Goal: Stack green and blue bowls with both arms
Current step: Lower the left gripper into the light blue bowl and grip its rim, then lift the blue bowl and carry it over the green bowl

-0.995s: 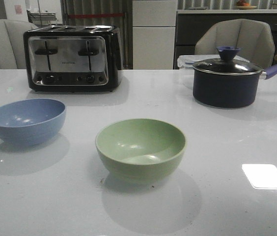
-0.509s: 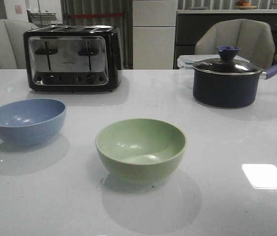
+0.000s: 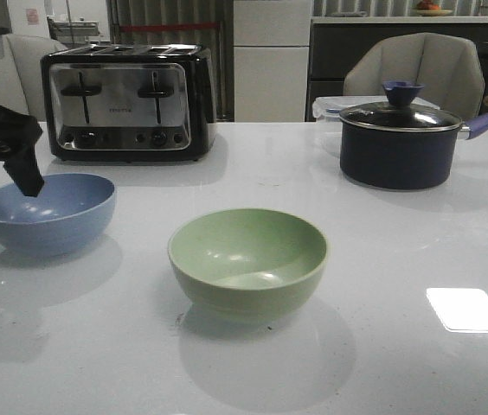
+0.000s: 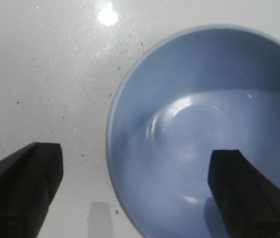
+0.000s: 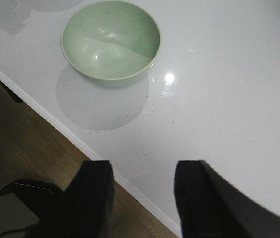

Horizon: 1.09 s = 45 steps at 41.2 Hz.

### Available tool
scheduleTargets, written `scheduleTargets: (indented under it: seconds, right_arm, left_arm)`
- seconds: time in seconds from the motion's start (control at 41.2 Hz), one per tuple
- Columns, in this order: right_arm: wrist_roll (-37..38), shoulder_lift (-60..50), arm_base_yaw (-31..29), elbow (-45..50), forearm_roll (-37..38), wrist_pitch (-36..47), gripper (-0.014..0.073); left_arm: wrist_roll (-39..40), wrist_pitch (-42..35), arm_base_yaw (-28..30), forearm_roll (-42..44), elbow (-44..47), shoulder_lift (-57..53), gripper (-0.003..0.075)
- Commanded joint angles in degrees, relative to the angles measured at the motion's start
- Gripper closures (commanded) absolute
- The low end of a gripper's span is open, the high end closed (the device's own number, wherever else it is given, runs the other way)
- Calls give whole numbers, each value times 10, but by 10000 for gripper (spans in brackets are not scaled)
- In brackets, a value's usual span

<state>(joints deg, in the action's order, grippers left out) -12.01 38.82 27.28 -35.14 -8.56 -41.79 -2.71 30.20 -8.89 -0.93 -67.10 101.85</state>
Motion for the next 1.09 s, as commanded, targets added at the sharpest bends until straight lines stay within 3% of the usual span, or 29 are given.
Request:
scheduleTargets:
  seconds: [0.0, 0.194, 0.509, 0.728, 1.067]
  right_arm:
    - [-6, -1, -1, -16, 2, 34, 178]
    - [-6, -1, -1, -16, 2, 34, 178]
    - [-6, -1, -1, -16, 2, 34, 178]
    - [-6, -1, -1, -16, 2, 34, 178]
    - [-6, -1, -1, -16, 2, 34, 178]
  left_arm:
    - [5, -42, -1, -4, -36, 2, 76]
    - [5, -35, -1, -4, -59, 36, 113]
    - [5, -10, -1, 2, -60, 37, 444]
    - [5, -2, -1, 1, -60, 37, 629]
    - [-3, 51, -4, -18, -60, -46, 627]
